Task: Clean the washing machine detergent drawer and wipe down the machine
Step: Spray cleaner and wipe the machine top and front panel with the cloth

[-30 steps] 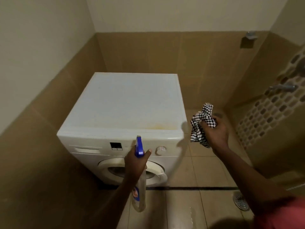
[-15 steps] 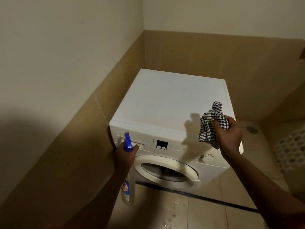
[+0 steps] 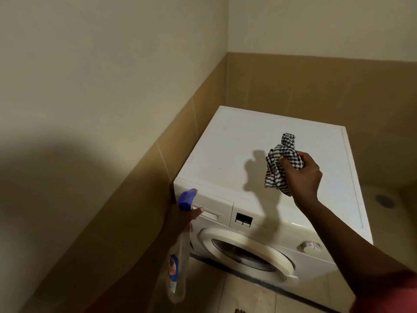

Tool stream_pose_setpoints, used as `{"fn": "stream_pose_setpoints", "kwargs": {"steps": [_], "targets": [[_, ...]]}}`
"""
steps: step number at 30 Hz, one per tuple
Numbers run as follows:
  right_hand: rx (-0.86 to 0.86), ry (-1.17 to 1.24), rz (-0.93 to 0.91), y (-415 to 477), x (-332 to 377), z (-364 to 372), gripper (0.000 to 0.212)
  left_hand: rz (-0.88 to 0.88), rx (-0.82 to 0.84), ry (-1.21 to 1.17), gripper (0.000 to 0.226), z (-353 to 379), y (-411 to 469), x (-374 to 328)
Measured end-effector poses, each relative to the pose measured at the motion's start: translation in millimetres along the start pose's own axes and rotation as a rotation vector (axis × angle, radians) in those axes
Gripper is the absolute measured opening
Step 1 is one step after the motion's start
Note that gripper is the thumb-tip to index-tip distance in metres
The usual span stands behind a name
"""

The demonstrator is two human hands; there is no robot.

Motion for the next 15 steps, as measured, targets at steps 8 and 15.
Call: {"fn": "stream_pose_setpoints", "kwargs": {"steps": [8,15], "targets": [[0.158,0.050,0.020,38,-7,77,0.032,-0.202,-0.164,0.147,0.034,-42,25,-7],[0.287,0.033,0.015,45,-15,131,0.032,-0.247,-0.248,0.331,0.026,-54,38,-15]]}}
Point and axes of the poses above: each hand's wrist, its own y-axis towards the middle knuckle, its own z-axis out of the palm, x = y × z, the point moved 10 cm from there along y, towards the middle knuckle, and after that the axes turned 8 degrees about -z, right-handed, at the moved point
